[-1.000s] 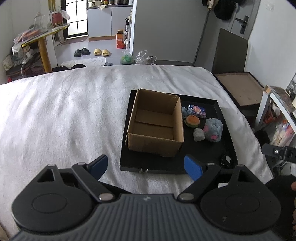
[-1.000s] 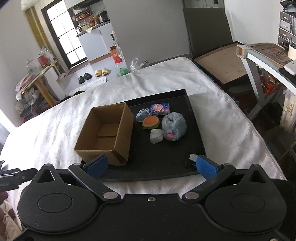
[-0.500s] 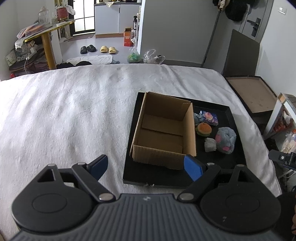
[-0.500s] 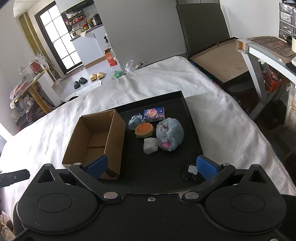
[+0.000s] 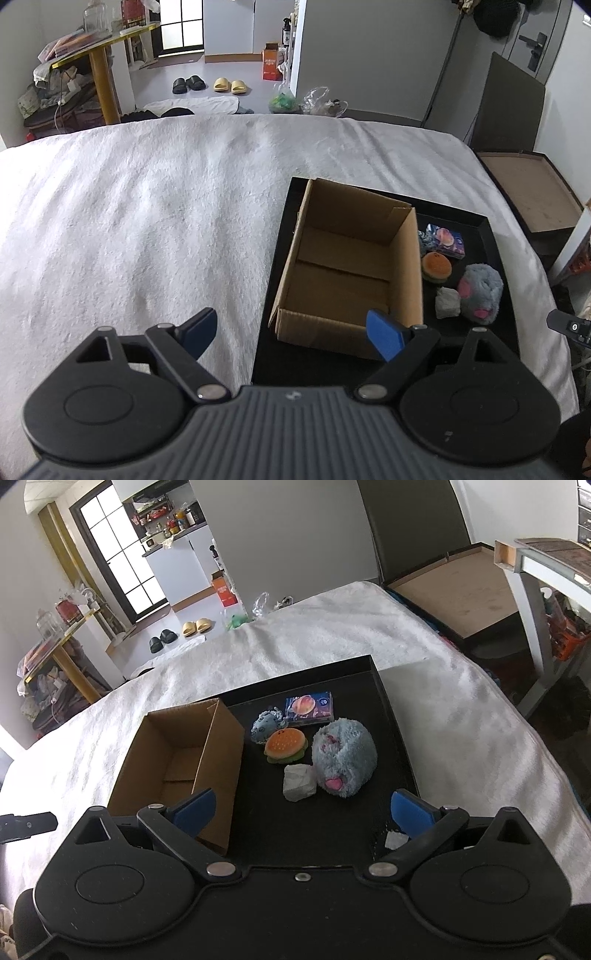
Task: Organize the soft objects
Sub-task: 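Move the right gripper down onto the grey-blue fluffy plush and close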
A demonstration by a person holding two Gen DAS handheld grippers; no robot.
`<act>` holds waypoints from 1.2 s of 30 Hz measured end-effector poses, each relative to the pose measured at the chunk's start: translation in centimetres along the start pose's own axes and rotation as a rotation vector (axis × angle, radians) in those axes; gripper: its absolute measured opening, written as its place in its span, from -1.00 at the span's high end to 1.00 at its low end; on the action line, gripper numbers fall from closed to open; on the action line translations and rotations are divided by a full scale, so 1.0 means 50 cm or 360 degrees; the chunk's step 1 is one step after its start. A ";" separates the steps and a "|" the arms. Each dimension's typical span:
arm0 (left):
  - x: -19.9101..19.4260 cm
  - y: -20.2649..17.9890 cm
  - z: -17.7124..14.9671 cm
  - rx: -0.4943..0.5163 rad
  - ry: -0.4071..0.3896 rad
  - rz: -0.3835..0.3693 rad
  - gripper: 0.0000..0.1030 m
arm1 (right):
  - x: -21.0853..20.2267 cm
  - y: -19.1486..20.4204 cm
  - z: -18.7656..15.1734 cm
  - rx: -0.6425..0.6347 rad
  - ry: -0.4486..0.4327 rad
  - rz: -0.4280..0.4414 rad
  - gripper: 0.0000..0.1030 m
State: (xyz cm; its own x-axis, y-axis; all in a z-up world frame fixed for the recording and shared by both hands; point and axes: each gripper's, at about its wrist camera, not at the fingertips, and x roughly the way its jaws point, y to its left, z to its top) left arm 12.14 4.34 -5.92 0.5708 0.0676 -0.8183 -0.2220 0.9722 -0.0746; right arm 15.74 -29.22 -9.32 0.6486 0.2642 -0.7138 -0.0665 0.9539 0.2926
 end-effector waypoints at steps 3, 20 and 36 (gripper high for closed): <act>0.026 0.004 0.005 -0.0021 0.0018 0.0014 -0.66 | 0.021 -0.003 0.006 0.0002 0.0014 -0.0001 -0.94; 0.164 0.019 0.036 -0.0061 0.0110 0.0096 -0.38 | 0.177 -0.026 0.027 -0.0028 0.0129 -0.0051 -0.83; 0.282 0.009 0.054 -0.0027 0.0229 0.0167 -0.17 | 0.292 -0.053 0.030 -0.0045 0.0216 -0.0119 -0.71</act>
State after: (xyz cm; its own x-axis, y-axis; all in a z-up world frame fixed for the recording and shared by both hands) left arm 22.23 6.31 -15.96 0.4250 0.1346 -0.8951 -0.2883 0.9575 0.0071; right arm 26.53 -28.09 -19.57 0.5442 0.2074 -0.8129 -0.0448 0.9747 0.2188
